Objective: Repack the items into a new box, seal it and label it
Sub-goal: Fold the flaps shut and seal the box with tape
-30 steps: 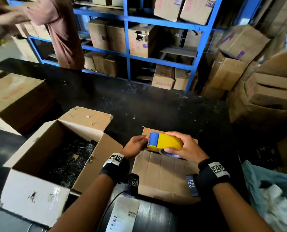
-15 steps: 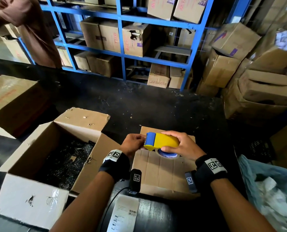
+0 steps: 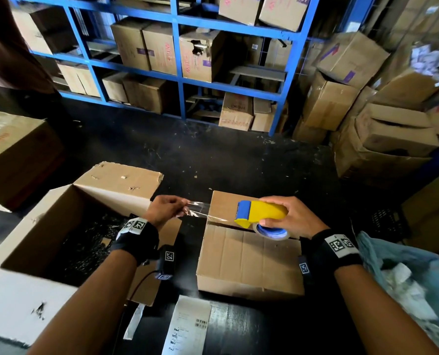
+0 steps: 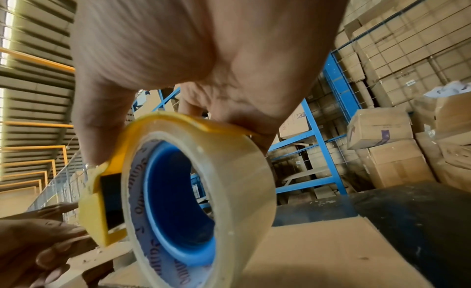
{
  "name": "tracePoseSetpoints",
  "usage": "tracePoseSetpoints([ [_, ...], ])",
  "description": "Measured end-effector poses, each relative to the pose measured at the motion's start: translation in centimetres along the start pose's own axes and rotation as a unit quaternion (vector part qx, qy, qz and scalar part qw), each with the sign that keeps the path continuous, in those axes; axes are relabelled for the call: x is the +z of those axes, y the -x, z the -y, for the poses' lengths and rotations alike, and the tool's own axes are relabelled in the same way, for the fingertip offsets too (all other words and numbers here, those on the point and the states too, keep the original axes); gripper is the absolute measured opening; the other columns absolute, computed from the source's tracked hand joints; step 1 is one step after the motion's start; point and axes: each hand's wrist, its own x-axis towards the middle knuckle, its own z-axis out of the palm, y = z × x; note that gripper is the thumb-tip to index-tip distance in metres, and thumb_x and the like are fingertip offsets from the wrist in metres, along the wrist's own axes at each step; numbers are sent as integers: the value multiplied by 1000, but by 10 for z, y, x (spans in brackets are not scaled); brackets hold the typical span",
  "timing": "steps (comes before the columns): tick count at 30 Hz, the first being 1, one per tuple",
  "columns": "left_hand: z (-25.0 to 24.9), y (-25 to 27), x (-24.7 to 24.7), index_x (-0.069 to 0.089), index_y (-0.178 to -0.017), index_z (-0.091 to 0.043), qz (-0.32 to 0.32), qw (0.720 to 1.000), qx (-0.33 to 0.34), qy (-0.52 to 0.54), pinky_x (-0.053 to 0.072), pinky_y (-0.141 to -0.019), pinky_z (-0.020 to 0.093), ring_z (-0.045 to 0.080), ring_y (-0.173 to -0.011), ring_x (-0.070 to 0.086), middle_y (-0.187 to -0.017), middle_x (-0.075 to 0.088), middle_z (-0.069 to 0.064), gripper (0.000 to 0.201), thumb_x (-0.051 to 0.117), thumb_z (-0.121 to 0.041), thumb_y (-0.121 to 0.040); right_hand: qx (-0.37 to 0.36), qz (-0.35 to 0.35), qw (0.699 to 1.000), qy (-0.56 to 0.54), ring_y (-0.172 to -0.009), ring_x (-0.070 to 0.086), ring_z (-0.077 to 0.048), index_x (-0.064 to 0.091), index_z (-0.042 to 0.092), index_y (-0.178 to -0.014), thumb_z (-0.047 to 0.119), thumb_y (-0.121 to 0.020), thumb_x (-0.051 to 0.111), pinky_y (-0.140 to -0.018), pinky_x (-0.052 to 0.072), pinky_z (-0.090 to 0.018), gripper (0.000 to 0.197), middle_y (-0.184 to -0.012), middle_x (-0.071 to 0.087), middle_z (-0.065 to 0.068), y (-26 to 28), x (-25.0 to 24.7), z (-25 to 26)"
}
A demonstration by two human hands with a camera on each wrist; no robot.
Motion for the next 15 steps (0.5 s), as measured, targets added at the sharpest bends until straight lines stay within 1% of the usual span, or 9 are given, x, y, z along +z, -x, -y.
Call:
tracePoseSetpoints([
  [1,5,-3,0,75,-98,-6,-5,1000,1,-8,50,-64,20,12,-67,60,-76,69,7,18,62,-18,-96,3,5,1000,9,-110,63,2,67,32,-126,37,-72,89,-97,53,-29,59,-120,69,19,-3,3,-1],
  [3,15,-6,3,75,-95,-5,-17,999,3,-35,47,-58,16,10,-62,56,-71,66,6,18,61,-16,-97,13,15,999,31,-112,64,-1,67,36,-127,47,-68,86,-100,53,-34,63,-121,69,19,-7,11,-4],
  [4,19,-6,5,74,-93,-2,-20,999,6,-44,45,-55,13,9,-59,54,-68,64,6,19,60,-14,-97,21,17,999,45,-113,63,-2,66,37,-127,52,-66,85,-101,53,-35,65,-122,69,19,-9,13,-5],
  [6,27,-6,6,72,-93,4,-20,999,7,-49,44,-52,11,9,-55,52,-67,61,8,20,59,-11,-97,32,18,997,61,-113,63,-3,67,35,-127,55,-64,85,-101,52,-35,69,-121,69,17,-11,18,-6],
  [8,36,-9,7,71,-95,5,-17,999,-4,-37,47,-55,12,8,-55,54,-70,62,9,19,59,-10,-97,32,23,996,75,-109,63,-3,68,30,-127,51,-66,87,-100,52,-31,68,-119,69,15,-12,21,-3],
  [10,48,-14,7,71,-96,4,-16,1000,-20,-18,50,-59,16,10,-57,55,-73,63,11,17,60,-10,-97,27,31,995,94,-108,63,-6,68,26,-128,45,-69,89,-97,50,-24,66,-119,70,11,-13,23,0],
  [12,60,-18,7,72,-94,2,-11,1000,-29,-4,51,-64,21,14,-60,55,-73,63,11,16,61,-10,-96,25,37,993,111,-106,64,-10,69,26,-127,46,-69,88,-95,52,-27,64,-116,72,7,-14,25,0],
  [13,65,-20,8,72,-93,1,-9,1000,-30,-2,51,-67,24,16,-61,55,-73,64,10,16,61,-10,-96,27,41,992,115,-105,65,-10,69,27,-126,49,-68,87,-95,53,-30,64,-114,73,8,-15,26,0],
  [15,71,-21,10,72,-94,2,-9,1000,-28,-11,52,-71,27,16,-62,56,-73,65,9,17,61,-12,-96,33,48,991,119,-105,65,-8,68,29,-128,54,-66,86,-95,54,-31,68,-116,72,10,-16,27,-4],
])
